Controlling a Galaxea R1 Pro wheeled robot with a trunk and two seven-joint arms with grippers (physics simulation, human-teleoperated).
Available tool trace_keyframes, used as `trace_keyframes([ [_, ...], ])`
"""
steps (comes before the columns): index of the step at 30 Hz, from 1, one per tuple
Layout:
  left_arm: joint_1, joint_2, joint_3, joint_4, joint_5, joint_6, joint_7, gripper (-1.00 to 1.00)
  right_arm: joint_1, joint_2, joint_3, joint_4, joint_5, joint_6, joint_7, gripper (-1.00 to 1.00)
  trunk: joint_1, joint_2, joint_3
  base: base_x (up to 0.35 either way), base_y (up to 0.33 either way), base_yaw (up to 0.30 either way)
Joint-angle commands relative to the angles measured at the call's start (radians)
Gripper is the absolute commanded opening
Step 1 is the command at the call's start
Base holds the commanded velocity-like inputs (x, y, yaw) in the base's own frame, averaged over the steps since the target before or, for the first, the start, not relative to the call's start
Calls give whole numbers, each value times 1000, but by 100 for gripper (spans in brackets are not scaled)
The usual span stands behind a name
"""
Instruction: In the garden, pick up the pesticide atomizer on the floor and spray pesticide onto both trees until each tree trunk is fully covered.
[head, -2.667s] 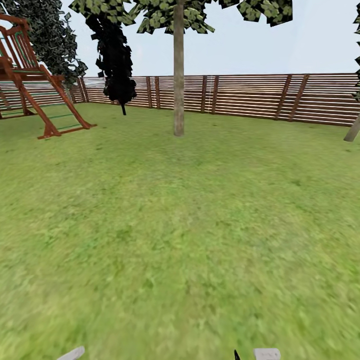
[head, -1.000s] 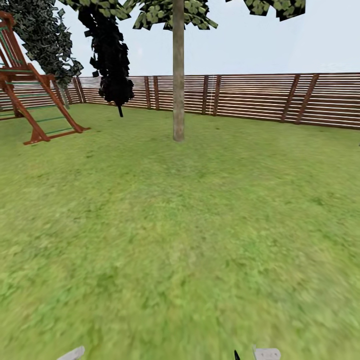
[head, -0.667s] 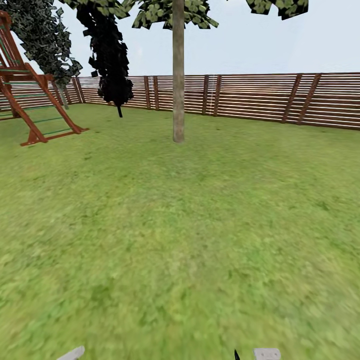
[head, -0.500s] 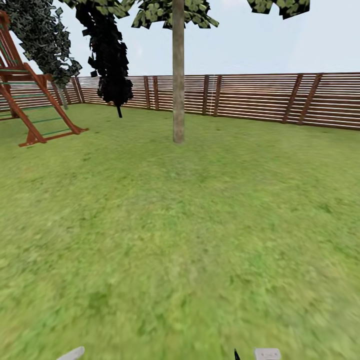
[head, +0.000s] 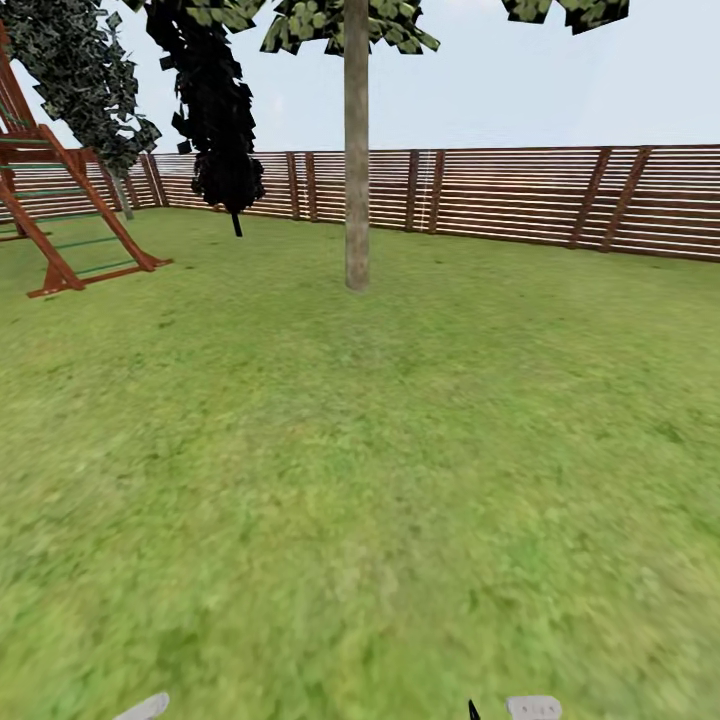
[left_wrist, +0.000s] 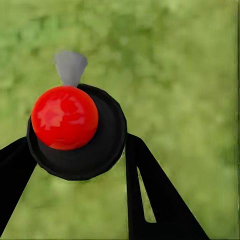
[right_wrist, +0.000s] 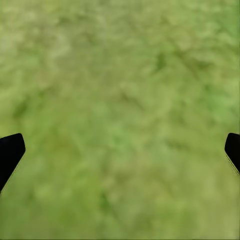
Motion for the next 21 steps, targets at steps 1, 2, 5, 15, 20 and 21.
trace_keyframes([
  [1,0,0,0,0,0,0,1,-100,0,0,0,0,0,0,0,100,0,0,0,341,0,0],
  [2,0,0,0,0,0,0,1,-100,0,0,0,0,0,0,0,100,0,0,0,341,0,0],
  [5,0,0,0,0,0,0,1,-100,0,0,0,0,0,0,0,100,0,0,0,341,0,0],
  [15,0,0,0,0,0,0,1,-100,0,0,0,0,0,-1,0,100,0,0,0,341,0,0],
  [20,0,0,0,0,0,0,1,-100,0,0,0,0,0,0,0,100,0,0,0,341,0,0],
  [21,0,0,0,0,0,0,1,-100,0,0,0,0,0,0,0,100,0,0,0,341,0,0],
])
